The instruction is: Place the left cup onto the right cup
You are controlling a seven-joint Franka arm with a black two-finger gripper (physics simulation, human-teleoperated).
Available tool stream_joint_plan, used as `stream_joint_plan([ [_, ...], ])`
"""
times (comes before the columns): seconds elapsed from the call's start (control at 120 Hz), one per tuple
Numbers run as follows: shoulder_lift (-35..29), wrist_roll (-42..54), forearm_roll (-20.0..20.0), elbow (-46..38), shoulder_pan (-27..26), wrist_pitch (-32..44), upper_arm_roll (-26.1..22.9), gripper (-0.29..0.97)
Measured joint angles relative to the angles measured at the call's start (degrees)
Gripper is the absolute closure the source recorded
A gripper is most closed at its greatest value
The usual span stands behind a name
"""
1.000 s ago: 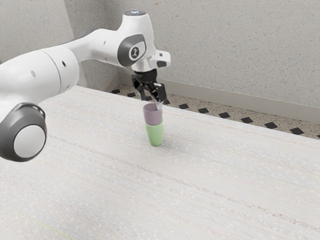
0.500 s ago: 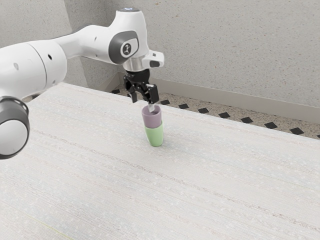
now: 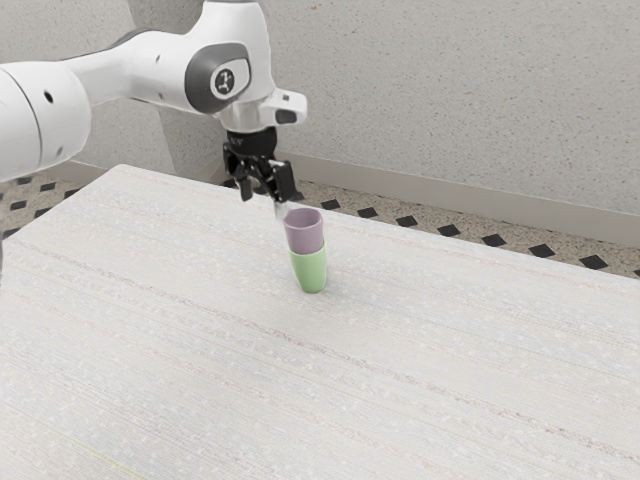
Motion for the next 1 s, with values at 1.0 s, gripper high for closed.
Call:
stream_joint_plan([
  [1.0,-13.29,0.65,0.04,-4.7,0.1,-3.4,-0.22,0.0],
])
